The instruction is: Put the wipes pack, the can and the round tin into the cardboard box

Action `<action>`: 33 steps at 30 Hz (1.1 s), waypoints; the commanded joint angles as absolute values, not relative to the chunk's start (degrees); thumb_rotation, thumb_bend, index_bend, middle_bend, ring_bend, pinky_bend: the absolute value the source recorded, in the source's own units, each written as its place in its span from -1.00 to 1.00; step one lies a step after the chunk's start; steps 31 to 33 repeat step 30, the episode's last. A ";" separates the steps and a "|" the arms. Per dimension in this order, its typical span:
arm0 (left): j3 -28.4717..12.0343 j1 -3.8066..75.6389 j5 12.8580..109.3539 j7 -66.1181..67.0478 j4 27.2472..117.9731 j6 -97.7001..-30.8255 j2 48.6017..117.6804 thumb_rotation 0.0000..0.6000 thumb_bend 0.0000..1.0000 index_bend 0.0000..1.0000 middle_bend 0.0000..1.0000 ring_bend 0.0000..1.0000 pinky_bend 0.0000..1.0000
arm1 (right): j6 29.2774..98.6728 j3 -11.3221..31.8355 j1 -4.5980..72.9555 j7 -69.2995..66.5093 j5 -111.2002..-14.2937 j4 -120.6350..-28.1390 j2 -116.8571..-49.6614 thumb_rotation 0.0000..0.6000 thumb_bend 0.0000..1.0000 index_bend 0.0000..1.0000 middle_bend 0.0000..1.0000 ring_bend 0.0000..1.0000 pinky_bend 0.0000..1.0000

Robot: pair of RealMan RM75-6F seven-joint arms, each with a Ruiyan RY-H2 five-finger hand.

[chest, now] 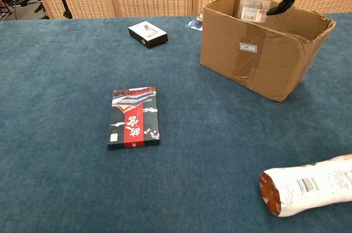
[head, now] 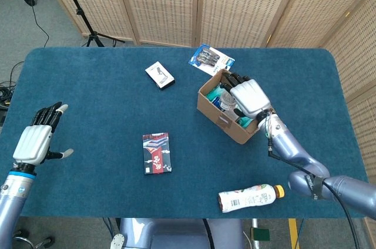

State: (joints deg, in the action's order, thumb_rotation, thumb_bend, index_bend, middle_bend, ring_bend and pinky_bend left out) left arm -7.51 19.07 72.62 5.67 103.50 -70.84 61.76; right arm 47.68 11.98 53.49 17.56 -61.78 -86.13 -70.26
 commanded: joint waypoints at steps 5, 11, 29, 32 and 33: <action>-7.33 19.00 73.04 5.67 103.82 -71.04 61.68 1.00 -1.00 -1.00 -1.00 -1.00 -1.00 | 49.77 12.32 52.41 18.25 -62.07 -89.10 -67.89 1.00 -0.58 -0.72 -1.00 -0.92 -0.59; -7.25 18.64 73.84 5.38 104.01 -71.93 61.44 1.00 -1.00 -1.00 -1.00 -1.00 -1.00 | 56.11 12.45 47.86 15.40 -67.14 -96.75 -61.63 1.00 -0.58 -0.72 -1.00 -0.92 -0.60; -4.68 12.61 77.90 6.17 101.50 -81.65 63.86 1.00 -1.00 -1.00 -1.00 -1.00 -1.00 | 91.51 3.14 21.45 7.58 -85.41 -94.95 -63.17 1.00 -1.00 -0.93 -1.00 -1.00 -1.00; -4.05 11.75 77.72 5.86 101.20 -82.01 63.91 1.00 -1.00 -1.00 -1.00 -1.00 -1.00 | 92.56 2.40 19.68 6.24 -85.15 -93.61 -64.01 1.00 -1.00 -0.93 -1.00 -1.00 -1.00; -4.05 11.75 77.72 5.86 101.20 -82.01 63.91 1.00 -1.00 -1.00 -1.00 -1.00 -1.00 | 92.56 2.40 19.68 6.24 -85.15 -93.61 -64.01 1.00 -1.00 -0.93 -1.00 -1.00 -1.00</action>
